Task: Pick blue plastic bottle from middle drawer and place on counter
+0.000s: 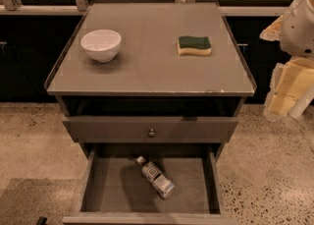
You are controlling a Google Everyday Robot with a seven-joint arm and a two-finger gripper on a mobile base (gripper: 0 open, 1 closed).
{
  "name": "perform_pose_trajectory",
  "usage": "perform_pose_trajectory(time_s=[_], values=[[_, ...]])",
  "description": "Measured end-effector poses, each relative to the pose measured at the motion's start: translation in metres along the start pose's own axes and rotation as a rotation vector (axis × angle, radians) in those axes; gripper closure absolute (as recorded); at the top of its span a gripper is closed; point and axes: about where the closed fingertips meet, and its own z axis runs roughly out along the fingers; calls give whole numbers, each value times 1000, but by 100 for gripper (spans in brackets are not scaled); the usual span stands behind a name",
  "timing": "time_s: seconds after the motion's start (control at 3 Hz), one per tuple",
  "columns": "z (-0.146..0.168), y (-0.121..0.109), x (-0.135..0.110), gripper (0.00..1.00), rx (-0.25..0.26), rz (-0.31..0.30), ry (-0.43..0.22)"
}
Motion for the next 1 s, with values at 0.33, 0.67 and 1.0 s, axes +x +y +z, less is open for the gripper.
perform_pose_trajectory(time_s=[0.33,0.67,1.0], values=[[0,0,0,0,0,0,0],[2,2,-1,0,16,-1,-27],[35,27,1,0,-10,4,-127]])
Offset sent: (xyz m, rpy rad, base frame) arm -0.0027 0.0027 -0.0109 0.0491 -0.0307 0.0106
